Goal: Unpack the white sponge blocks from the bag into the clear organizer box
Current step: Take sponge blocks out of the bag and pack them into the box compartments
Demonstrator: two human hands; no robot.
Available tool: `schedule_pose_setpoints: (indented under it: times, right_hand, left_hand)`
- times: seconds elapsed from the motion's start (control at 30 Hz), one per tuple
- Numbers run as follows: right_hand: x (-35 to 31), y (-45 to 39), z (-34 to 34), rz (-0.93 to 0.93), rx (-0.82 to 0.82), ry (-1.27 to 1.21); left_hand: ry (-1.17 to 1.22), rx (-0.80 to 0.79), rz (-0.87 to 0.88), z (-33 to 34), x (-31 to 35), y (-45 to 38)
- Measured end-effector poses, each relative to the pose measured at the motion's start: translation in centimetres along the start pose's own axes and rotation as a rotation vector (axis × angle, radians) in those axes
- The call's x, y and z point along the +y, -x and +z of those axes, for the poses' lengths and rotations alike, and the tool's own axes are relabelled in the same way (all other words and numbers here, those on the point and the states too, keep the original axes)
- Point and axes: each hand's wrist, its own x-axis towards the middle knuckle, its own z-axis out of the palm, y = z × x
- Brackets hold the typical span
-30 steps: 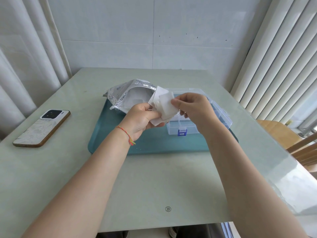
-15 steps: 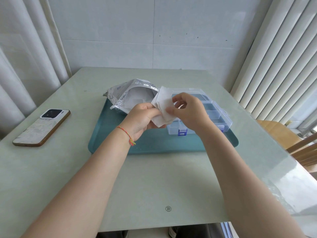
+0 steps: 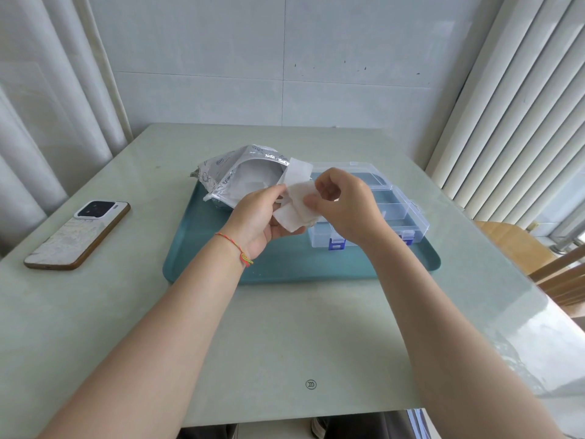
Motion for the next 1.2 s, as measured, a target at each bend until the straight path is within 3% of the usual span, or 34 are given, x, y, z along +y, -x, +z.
schedule_pose_setpoints:
  times: [0.47,0.7,0.87,1.2]
  right_hand:
    - [-0.3,-0.1,0.0,0.104,0.028,-0.081]
    - [-0.3,-0.1,-1.3,0.227,0.026,-0.525]
    - [-0.3,0.0,-0.9,0.201,-0.050,-0.319]
    - [0.1,-0.1,-0.1,0.074,0.037,-0.013]
  left_hand:
    - [-0.039,0.035,0.063,-0.5,-0.2,-0.3]
    - [-0.058,0.126,0.070,-0.9,-0.4,-0.8]
    - [-0.173,0.061,0.091,-0.7,-0.5,-0.7]
    - [-0.178,-0.008,0.078,-0.3,-0.2,-0.2]
